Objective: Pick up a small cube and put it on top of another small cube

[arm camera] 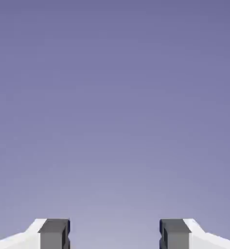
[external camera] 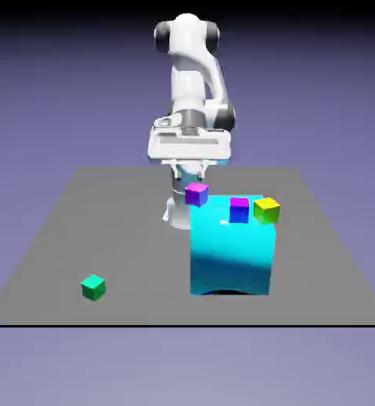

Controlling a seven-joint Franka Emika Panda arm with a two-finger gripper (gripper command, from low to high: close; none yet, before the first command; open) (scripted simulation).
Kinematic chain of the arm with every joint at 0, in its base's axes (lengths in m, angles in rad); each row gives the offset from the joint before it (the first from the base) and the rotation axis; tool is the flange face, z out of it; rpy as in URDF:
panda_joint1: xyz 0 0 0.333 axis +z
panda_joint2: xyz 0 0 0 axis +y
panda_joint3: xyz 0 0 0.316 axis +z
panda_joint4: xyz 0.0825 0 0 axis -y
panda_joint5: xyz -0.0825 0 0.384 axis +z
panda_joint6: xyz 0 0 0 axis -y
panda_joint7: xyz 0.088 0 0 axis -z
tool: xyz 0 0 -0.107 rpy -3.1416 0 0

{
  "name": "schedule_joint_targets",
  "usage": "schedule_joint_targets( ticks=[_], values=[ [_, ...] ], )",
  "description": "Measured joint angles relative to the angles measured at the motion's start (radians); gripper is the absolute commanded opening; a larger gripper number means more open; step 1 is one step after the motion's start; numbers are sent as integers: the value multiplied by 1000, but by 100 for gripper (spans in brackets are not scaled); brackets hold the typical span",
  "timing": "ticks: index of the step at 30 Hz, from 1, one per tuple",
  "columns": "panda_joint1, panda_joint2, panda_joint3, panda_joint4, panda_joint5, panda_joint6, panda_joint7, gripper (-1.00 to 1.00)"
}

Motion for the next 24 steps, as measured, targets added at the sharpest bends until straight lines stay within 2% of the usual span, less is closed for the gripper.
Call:
schedule_joint_targets(
  ticks=[24],
  values=[
    [-238, 870, -274, 532, 164, -556, -75, 0]
  ],
)
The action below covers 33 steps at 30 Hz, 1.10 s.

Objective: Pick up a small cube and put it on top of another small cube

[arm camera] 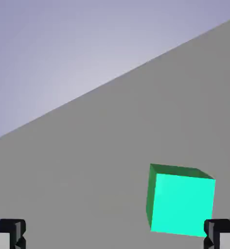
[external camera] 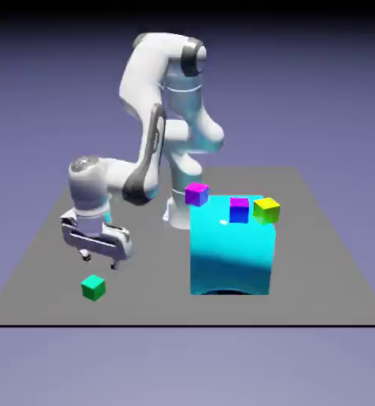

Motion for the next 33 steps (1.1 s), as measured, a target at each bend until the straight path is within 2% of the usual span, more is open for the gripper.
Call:
schedule_joint_targets(
  ticks=[3, 7, 8, 10, 14, 33],
  values=[
    [-15, 54, -17, 33, 10, -34, -5, 0],
    [-49, 199, 34, 37, 80, 103, -52, 0],
    [-51, 206, 36, 37, 83, 110, -54, -100],
    [-51, 206, 36, 37, 84, 110, -54, -100],
    [-16, 61, -14, 33, 16, -28, -9, -100],
    [441, -615, 583, 5, -60, -637, 248, -100]
  ],
)
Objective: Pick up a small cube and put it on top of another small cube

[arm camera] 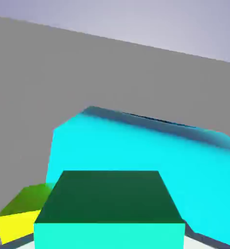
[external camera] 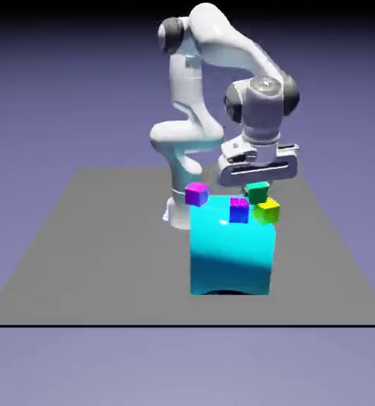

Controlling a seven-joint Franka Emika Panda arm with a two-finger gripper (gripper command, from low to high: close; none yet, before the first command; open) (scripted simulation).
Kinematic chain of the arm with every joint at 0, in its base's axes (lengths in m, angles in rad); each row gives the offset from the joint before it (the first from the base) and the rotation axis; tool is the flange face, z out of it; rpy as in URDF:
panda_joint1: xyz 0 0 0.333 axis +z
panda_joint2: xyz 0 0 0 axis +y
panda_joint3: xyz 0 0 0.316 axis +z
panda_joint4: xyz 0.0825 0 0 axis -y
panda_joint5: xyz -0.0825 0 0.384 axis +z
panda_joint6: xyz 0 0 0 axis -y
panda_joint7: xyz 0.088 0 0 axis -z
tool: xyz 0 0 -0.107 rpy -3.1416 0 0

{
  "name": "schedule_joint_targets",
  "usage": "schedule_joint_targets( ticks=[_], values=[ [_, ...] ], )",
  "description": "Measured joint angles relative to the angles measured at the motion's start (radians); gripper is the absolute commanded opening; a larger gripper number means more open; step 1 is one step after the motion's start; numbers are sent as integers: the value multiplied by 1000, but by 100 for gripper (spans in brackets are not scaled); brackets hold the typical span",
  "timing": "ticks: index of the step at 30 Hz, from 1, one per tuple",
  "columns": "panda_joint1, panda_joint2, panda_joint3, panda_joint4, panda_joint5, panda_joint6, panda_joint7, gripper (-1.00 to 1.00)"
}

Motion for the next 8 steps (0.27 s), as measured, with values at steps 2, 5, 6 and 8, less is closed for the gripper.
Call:
schedule_joint_targets(
  ticks=[2, 5, 6, 8],
  values=[
    [1, 10, 3, -34, 1, 43, 1, -100],
    [5, 39, 13, -136, 2, 174, 2, -100],
    [5, 41, 14, -145, 3, 185, 2, 100],
    [5, 41, 14, -145, -1, 185, 4, 100]
  ],
)
